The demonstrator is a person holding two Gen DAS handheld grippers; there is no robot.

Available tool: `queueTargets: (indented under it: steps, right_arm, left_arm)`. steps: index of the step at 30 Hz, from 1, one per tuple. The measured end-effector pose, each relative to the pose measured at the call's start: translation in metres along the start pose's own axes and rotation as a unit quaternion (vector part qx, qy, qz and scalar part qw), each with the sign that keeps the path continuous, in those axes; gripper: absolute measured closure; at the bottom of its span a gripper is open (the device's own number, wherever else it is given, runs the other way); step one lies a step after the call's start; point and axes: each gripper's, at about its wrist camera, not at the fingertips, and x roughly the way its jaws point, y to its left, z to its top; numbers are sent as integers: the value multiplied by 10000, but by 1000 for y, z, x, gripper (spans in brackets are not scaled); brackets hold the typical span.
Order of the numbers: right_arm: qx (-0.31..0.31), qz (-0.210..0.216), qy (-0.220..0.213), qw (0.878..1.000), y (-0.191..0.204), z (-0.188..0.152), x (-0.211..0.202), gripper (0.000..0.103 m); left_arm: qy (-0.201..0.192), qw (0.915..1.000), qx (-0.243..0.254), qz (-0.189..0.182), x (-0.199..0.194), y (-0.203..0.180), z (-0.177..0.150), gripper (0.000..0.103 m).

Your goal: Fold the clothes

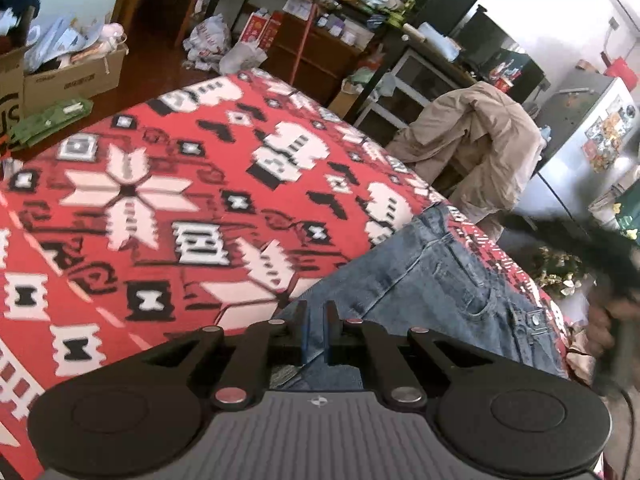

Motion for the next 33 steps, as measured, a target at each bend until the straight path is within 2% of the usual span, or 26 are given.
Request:
queueTargets:
  steps: [4,6,9,13,19,20,23,25,33]
  right_arm:
    - [345,-506,65,9981,-26,-37,-76,87]
    - [543,-839,96,9949,-40,-64,-110,81]
    - [789,-1523,136,9851,-57,-109,-151,80]
    - [1192,-2004,129,9723,-85,-164,-189,83]
    - [1559,-2334,179,9596,-112,-220,-213,85]
    - [1580,-2380,176,9582,-115,-227,-217,90]
    - [1371,-2467,202,9591,-112,-236,-225,96]
    - [1304,-2470,251,9599,-112,-240,-231,96]
    - [1464,-2349,418,9600,-111,-254,-256,99]
  left_arm:
    - [-23,9998,163,-67,-5,-14,5,91]
    - [7,9994,339,-118,-5,-28,4,89]
    - [165,9976,619,-251,2,-53,-3,89]
    - [444,9939,907,-432,21,-86,-17,89]
    - [836,9874,1181,-634,47,-120,-38,89]
    - [878,9864,1242,-618,50,-123,-41,89]
    - [973,9842,1358,-581,56,-129,-48,89]
    - [995,9838,1362,-600,57,-129,-49,89]
    - [967,9801,1619,-616,53,-129,-55,87]
